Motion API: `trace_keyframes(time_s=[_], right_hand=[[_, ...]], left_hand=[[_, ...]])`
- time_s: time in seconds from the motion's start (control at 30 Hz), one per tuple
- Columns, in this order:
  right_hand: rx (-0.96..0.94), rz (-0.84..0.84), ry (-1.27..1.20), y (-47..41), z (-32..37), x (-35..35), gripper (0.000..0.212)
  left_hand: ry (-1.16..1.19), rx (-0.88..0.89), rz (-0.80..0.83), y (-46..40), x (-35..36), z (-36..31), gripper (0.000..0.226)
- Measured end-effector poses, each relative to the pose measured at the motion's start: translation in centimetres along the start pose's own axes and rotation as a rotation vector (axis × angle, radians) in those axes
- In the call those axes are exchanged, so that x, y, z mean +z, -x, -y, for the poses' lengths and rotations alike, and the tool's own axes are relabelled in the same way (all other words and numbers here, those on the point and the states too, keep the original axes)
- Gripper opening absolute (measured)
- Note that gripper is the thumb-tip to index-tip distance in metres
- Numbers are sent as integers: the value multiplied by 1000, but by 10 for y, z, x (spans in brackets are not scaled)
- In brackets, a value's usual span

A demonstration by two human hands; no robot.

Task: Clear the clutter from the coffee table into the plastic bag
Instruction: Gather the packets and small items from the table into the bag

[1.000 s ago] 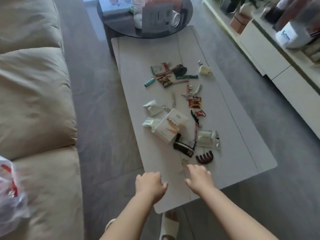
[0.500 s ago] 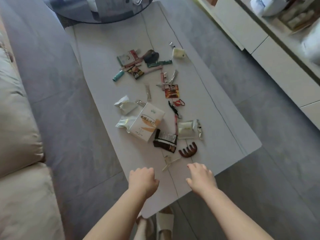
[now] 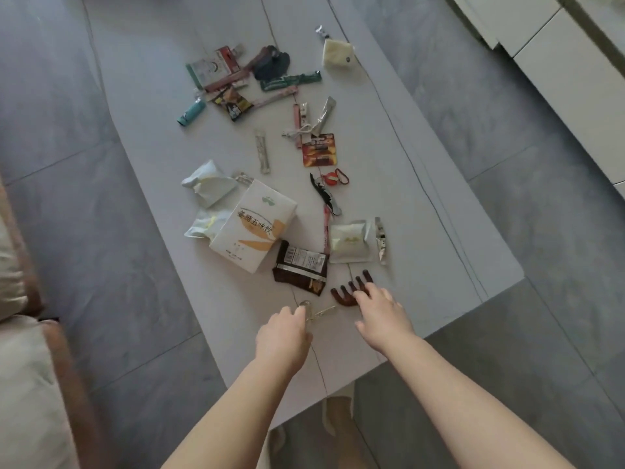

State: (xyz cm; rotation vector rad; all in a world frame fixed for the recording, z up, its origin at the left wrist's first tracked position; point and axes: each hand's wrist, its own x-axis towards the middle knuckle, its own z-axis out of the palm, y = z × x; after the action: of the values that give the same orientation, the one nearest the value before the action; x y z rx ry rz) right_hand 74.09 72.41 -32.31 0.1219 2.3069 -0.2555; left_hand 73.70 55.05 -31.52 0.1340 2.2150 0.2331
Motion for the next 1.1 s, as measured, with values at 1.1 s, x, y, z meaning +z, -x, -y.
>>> trace_keyframes(time_s=[1.1], right_hand=[[-347,2,202,16,69,-25,44]], left_hand=[[265,-284,-196,31,-18,50,28]])
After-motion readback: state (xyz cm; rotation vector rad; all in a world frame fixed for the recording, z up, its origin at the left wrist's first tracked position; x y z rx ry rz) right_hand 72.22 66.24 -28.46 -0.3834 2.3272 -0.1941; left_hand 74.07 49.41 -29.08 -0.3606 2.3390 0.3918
